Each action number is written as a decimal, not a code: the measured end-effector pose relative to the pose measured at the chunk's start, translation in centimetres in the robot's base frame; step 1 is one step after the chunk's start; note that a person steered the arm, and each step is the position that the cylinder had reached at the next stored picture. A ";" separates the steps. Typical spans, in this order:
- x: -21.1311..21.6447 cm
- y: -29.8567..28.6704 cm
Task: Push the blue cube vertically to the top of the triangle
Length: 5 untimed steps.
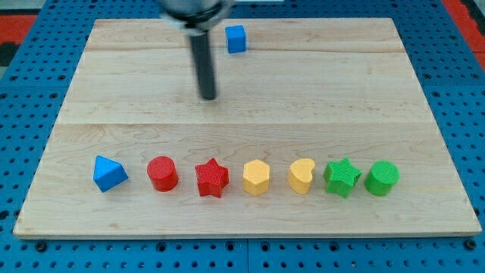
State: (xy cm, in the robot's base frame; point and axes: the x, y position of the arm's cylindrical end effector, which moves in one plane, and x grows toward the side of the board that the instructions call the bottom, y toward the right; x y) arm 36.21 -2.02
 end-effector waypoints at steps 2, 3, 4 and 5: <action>-13.2 8.2; -15.7 4.4; -13.5 0.9; -11.2 2.0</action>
State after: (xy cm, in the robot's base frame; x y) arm 24.98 0.02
